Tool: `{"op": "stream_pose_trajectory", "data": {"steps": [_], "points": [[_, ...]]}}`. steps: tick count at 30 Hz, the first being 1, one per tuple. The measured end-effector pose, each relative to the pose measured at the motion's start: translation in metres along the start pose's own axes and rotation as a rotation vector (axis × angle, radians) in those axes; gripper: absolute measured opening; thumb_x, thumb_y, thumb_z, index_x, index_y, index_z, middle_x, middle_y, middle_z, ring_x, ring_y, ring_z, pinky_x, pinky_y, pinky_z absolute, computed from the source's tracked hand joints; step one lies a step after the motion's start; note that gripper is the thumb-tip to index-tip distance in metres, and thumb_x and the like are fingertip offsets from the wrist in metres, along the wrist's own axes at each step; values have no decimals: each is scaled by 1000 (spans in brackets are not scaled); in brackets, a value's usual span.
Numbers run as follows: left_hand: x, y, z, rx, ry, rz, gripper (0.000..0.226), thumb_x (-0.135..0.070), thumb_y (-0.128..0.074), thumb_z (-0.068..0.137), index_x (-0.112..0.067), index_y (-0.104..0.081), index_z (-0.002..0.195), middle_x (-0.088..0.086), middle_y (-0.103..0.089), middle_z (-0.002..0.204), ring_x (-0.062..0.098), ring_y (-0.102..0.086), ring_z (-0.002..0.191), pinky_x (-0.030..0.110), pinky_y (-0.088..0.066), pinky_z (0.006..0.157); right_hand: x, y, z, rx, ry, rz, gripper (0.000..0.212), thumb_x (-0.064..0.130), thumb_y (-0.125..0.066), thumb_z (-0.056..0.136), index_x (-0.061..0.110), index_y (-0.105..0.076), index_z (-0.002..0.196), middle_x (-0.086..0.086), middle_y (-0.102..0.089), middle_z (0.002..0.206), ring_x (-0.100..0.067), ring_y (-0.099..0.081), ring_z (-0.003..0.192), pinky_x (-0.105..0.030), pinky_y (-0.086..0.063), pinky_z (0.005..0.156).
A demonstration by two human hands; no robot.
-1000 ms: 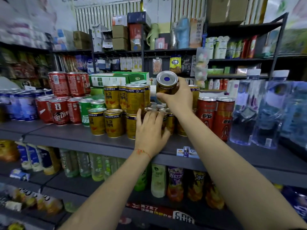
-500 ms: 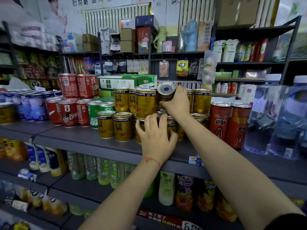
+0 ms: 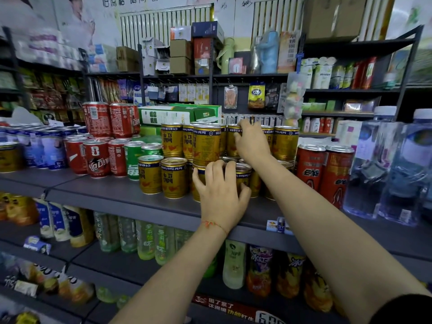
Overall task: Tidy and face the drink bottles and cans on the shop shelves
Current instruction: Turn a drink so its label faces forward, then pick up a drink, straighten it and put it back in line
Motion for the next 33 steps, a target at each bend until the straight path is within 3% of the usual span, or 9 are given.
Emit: {"op": "stream_pose_trajectory", "data": {"steps": [3, 7, 11, 16, 18, 20, 24, 28, 33], "points": [[0, 0, 0, 13, -2, 6, 49, -38, -54, 75, -17, -56, 119, 6, -56, 120, 28, -50, 117, 60, -29, 106, 1, 4, 1, -18, 21, -15, 31, 14, -43, 103, 12, -51, 133, -16, -65, 112, -30, -64, 90, -39, -56, 70], [0, 0, 2, 26, 11, 5, 49, -37, -57, 75, -16, -55, 119, 6, -57, 120, 27, -50, 117, 61, -29, 107, 3, 1, -7, 29, 24, 24, 45, 15, -44, 101, 19, -41, 146, -13, -64, 120, -29, -64, 97, -37, -54, 73], [0, 2, 2, 21, 26, -54, 58, -35, -59, 73, -13, -48, 126, 5, -57, 123, 26, -48, 118, 60, -29, 108, 12, 19, -24, -47, 57, 156, 51, 19, -48, 98, 27, -34, 146, -10, -58, 119, -22, -62, 81, -40, -55, 66], [17, 19, -4, -31, 91, -493, 66, -21, -62, 79, -13, -37, 139, 5, -50, 130, 23, -42, 124, 48, -29, 114, 20, 52, -72, -208, 152, 421, 17, 13, -51, 95, 17, -62, 107, 0, -58, 95, -9, -50, 75, -24, -37, 65], [30, 39, -9, -52, 75, -594, 57, -14, -62, 82, -10, -44, 135, 5, -50, 127, 20, -44, 121, 35, -36, 108, 25, 58, -99, -250, 192, 513, 14, 9, -53, 93, 16, -64, 95, 6, -54, 85, -3, -47, 71, -17, -35, 63], [52, 60, -15, -39, 64, -585, 40, -14, -59, 84, -11, -54, 124, 2, -57, 116, 17, -53, 110, 33, -45, 96, 34, 53, -127, -248, 194, 593, 14, 7, -53, 92, 17, -63, 90, 7, -54, 77, -4, -49, 65, -15, -34, 60], [123, 79, -29, 151, 156, -508, 16, -30, -53, 86, -26, -62, 98, -11, -64, 84, 11, -61, 77, 37, -53, 68, 74, 17, -182, -140, 127, 730, 16, 5, -53, 93, 15, -64, 91, 2, -57, 71, -8, -50, 59, -16, -35, 54], [216, 82, -65, 427, 255, -511, 12, -35, -56, 88, -30, -66, 89, -11, -67, 78, 10, -63, 74, 38, -54, 70, 136, -57, -235, 81, 35, 761, 20, 4, -55, 94, 20, -65, 87, 7, -56, 65, -7, -50, 56, -18, -35, 51], [355, 115, -137, 662, 452, -649, 12, -26, -57, 97, -25, -68, 92, 1, -69, 82, 15, -67, 67, 41, -58, 72, 215, -171, -304, 318, -190, 771, 27, 7, -53, 97, 26, -65, 83, -6, -60, 66, -26, -52, 56, -33, -38, 52]]}}
Point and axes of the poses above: each hand's wrist, its own z-axis towards the middle knuckle, its own y-axis out of the back of the hand, x = y × z, the point moved 10 cm from there along z, towards the middle knuckle
